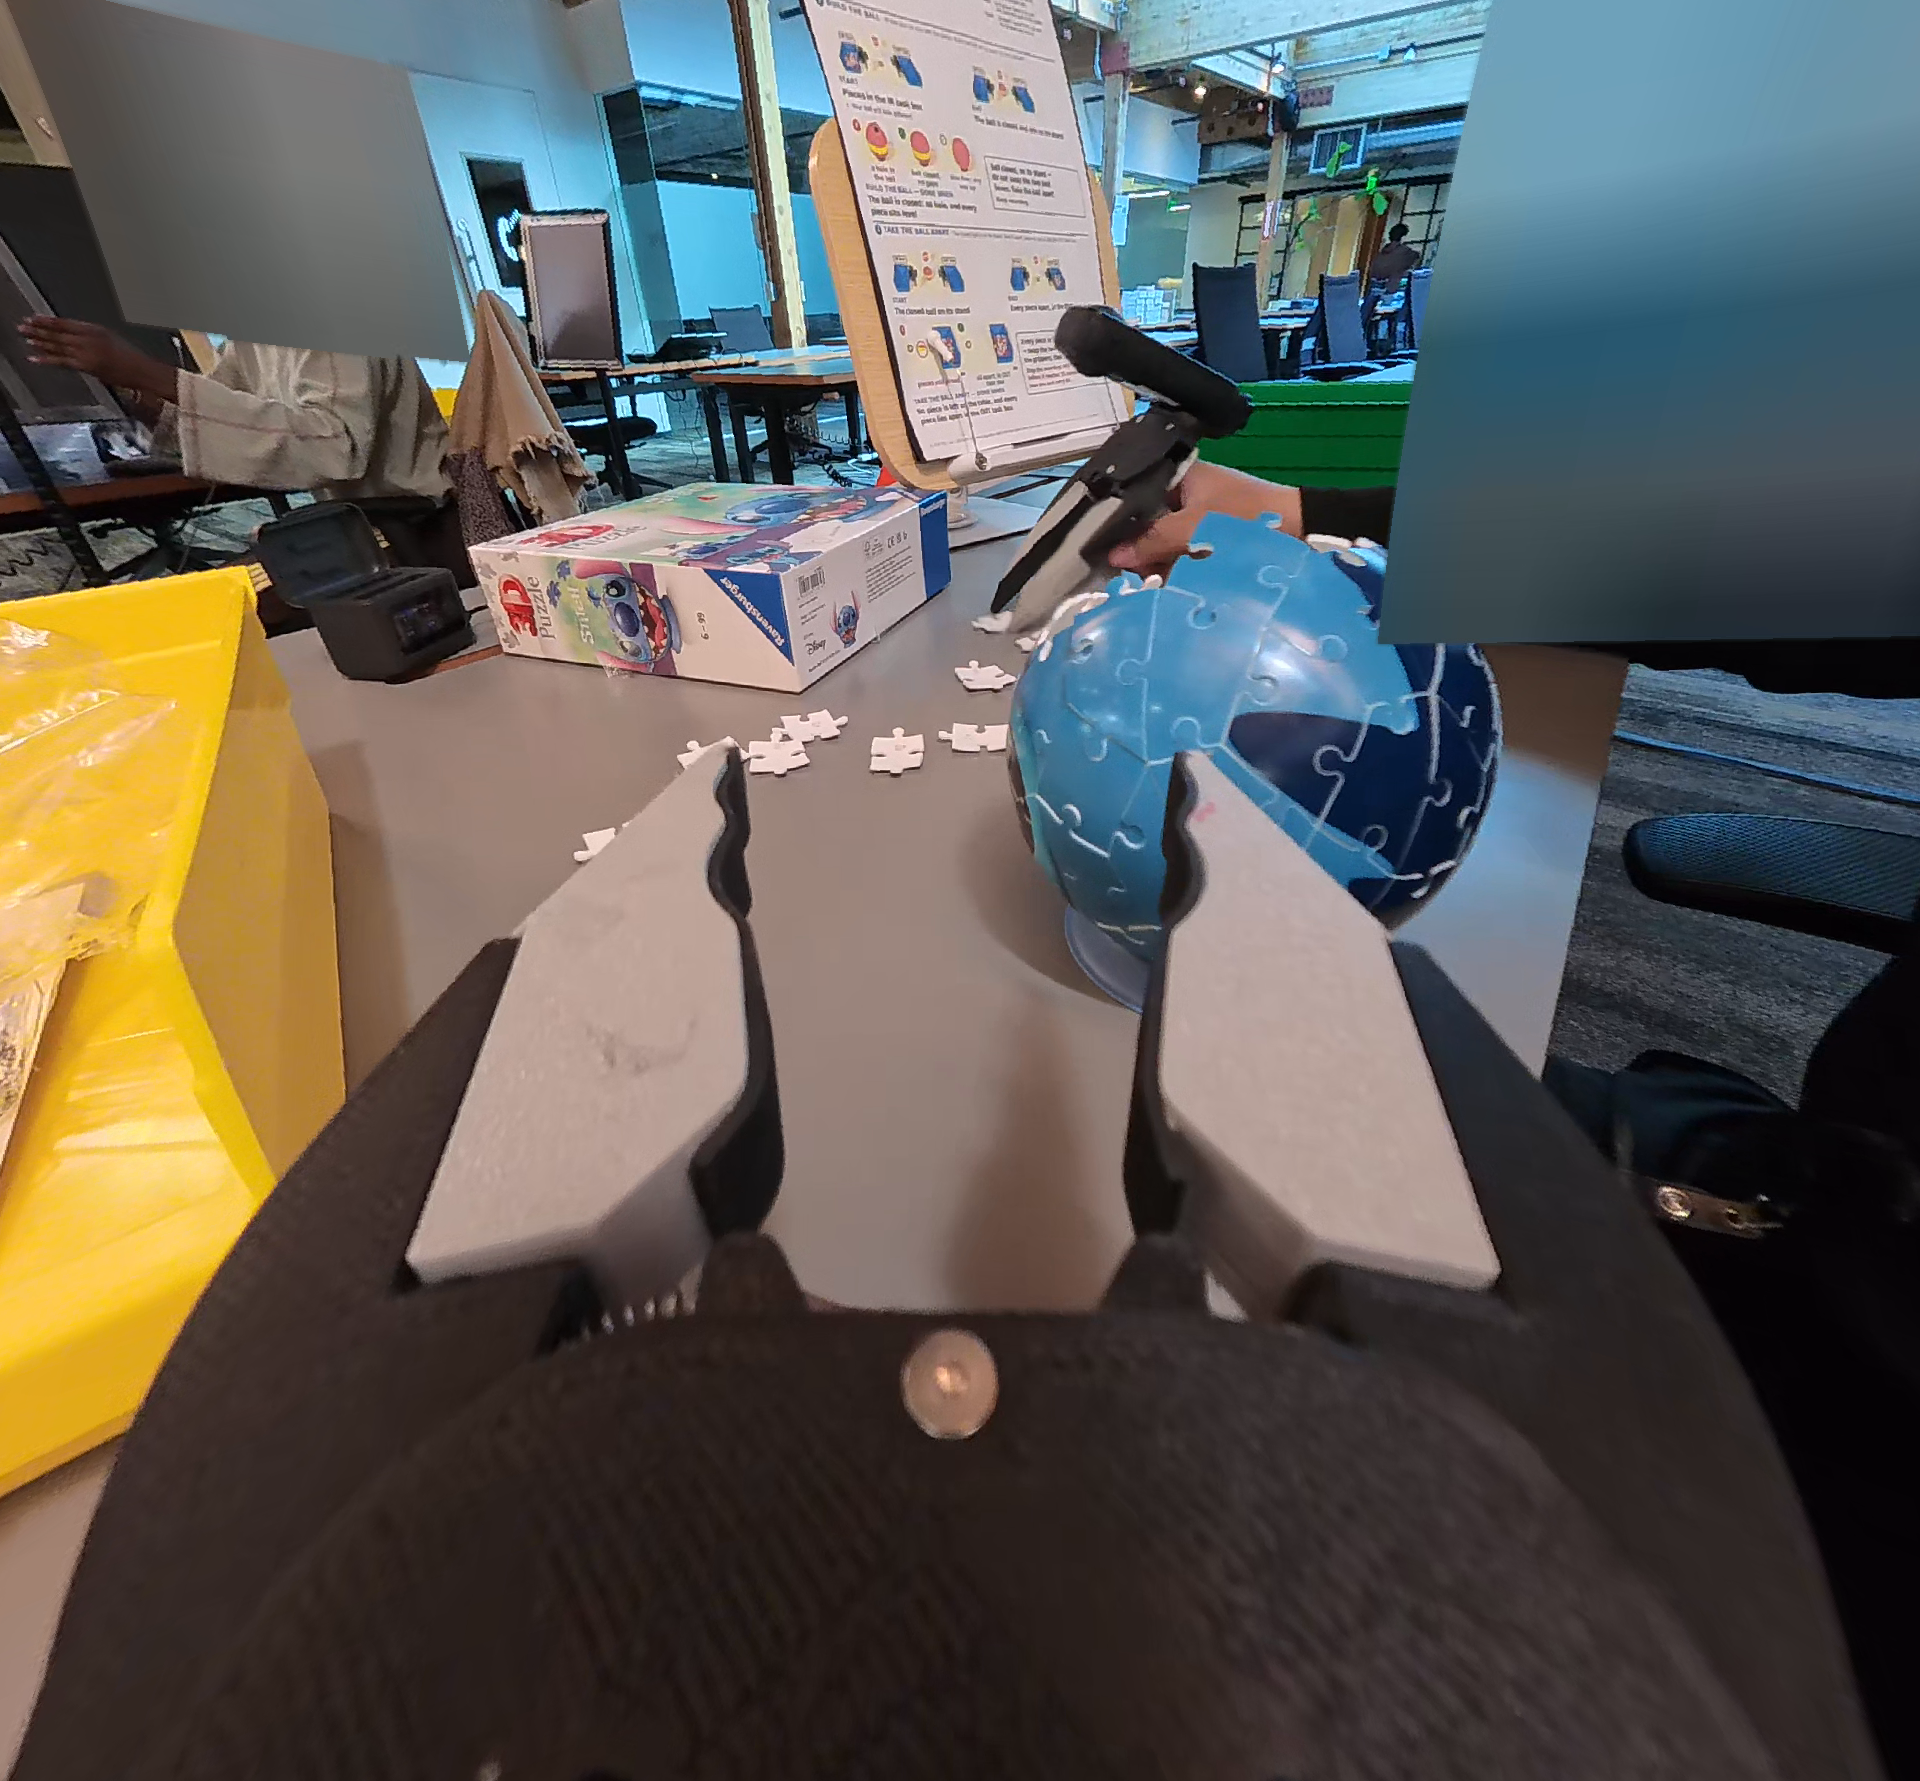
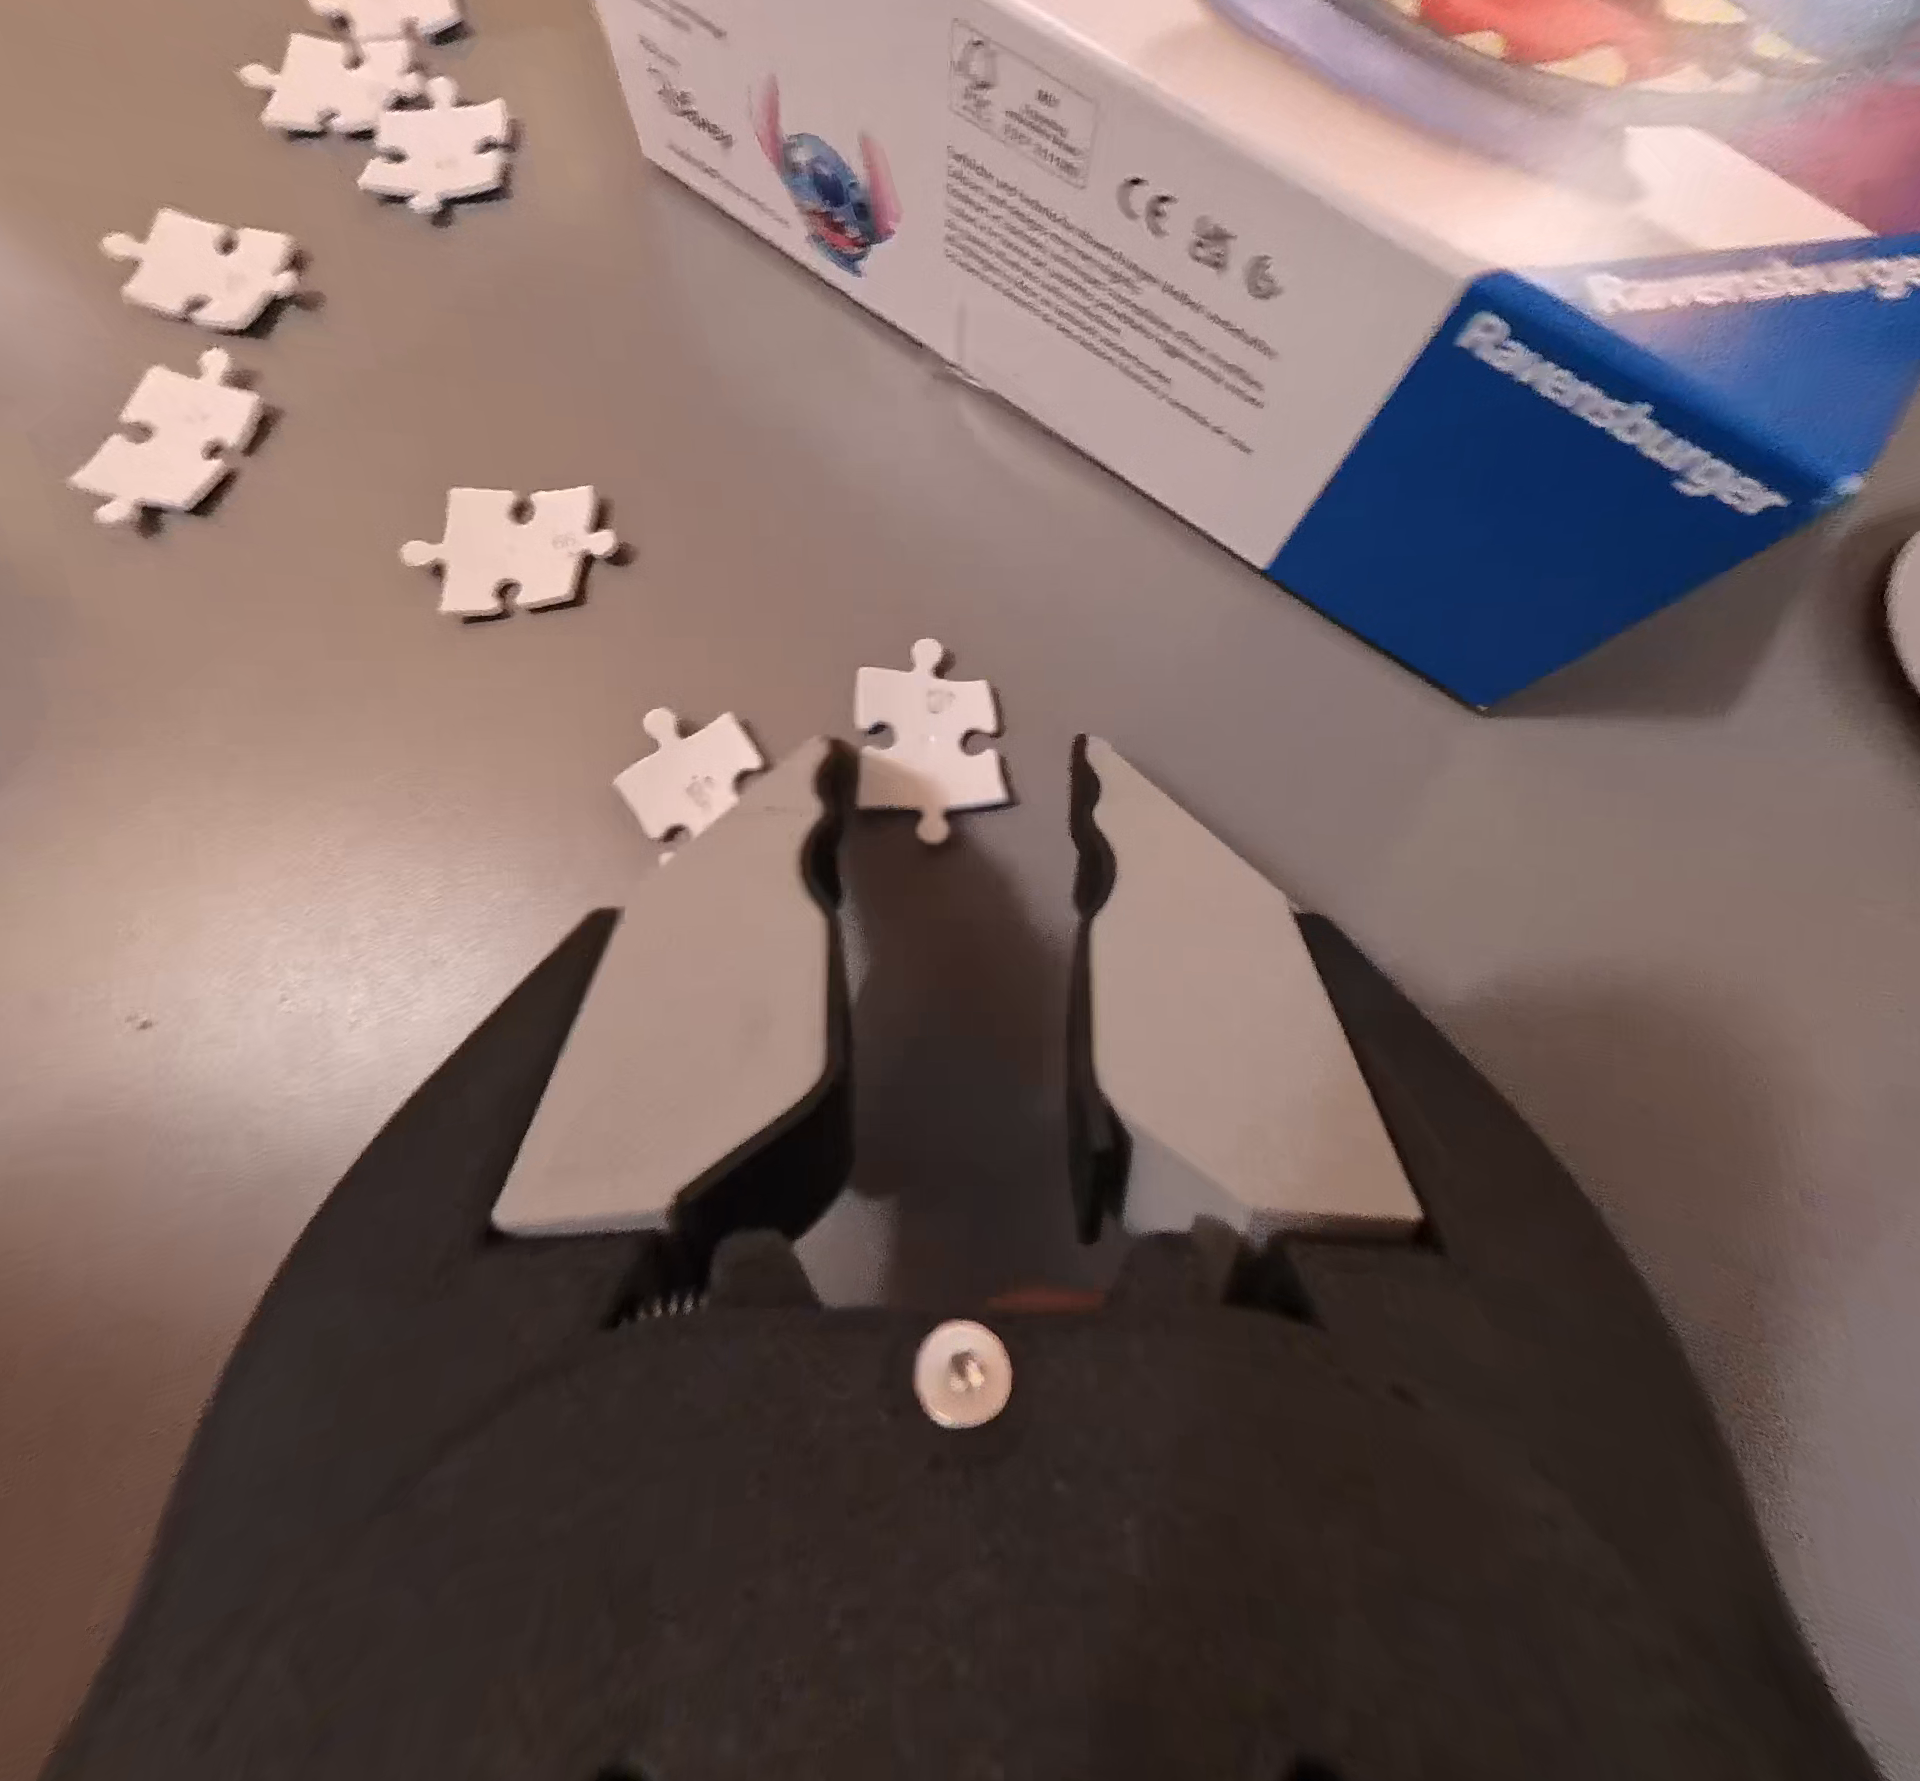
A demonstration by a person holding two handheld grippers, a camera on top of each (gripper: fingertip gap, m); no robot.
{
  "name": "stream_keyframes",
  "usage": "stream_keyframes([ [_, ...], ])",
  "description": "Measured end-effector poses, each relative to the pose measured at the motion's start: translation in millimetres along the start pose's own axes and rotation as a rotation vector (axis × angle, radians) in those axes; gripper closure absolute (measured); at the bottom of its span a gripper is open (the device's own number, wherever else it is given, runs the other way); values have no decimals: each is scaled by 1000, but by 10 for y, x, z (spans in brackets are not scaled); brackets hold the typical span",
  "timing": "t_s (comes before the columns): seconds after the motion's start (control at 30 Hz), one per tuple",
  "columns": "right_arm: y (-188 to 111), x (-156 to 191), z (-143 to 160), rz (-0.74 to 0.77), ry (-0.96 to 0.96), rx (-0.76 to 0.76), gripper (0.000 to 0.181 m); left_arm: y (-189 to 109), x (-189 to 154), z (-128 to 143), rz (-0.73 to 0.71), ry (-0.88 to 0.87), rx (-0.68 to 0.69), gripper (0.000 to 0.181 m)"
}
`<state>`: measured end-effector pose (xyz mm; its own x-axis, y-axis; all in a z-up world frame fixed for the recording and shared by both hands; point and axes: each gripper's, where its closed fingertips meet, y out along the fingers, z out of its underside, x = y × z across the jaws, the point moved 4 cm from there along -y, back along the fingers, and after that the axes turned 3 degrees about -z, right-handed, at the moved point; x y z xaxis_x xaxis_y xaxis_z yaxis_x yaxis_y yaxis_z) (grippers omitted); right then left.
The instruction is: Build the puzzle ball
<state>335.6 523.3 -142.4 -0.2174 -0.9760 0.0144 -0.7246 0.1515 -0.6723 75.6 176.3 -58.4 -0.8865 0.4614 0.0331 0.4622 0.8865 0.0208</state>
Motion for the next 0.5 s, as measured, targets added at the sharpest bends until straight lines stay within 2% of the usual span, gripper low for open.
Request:
stream_keyframes([
  [0.07, 0, -11, -2, 11, -1, -1, 157, 4, 6, 4, 1, -5, 4, 103],
  [0.2, -1, 61, -17, 22, -46, -3, 158, -7, 20, -5, -16, -5, -5, 104],
  [0.33, -78, 250, -157, 17, -77, -78, 158, -21, 58, -17, -51, -12, -18, 107],
  [0.43, -222, 456, -352, 44, -133, -170, 158, -51, 199, -86, -166, -66, -71, 128],
  [0.5, -335, 629, -519, 56, -168, -260, 158, 0, 273, -265, -196, -119, -55, 144],
])
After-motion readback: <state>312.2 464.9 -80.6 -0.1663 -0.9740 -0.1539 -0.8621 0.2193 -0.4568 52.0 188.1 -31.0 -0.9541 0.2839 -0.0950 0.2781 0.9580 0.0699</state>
